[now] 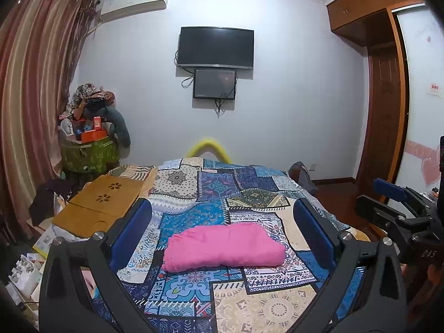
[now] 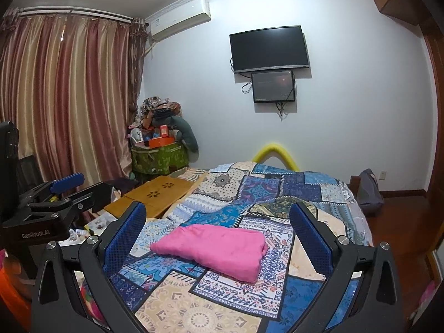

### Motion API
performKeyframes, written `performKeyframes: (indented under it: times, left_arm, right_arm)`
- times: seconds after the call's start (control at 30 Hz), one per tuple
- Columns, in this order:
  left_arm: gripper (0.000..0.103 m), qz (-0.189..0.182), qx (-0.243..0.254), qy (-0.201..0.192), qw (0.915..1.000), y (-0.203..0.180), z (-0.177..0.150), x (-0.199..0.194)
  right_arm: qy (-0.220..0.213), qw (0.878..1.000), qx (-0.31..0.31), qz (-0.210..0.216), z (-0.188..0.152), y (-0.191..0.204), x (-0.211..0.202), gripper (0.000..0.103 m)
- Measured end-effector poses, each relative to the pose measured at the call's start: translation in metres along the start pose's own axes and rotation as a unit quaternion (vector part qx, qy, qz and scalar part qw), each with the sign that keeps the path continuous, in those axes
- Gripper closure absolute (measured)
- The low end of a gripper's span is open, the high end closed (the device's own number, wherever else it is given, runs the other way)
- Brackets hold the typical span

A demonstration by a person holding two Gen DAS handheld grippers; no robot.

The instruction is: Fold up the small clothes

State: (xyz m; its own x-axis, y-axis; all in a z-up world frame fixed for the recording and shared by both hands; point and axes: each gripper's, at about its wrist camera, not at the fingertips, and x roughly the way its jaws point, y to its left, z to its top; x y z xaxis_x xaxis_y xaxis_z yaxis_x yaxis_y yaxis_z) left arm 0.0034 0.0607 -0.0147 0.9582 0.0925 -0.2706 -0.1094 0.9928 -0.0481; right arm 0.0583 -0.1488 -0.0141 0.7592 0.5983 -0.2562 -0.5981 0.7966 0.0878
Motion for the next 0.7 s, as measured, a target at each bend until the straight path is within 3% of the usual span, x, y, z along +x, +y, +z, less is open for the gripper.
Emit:
performKeyframes:
  times: [0.7]
  left_arm:
    - [0.000,-0.011,-0.005,0.007,0.9999,-0.0017,-0.0010,0.0015]
  right_arm:
    - [0.000,1.000,0.010,-0.006,-0.0023,-0.0001,0.0011,0.000]
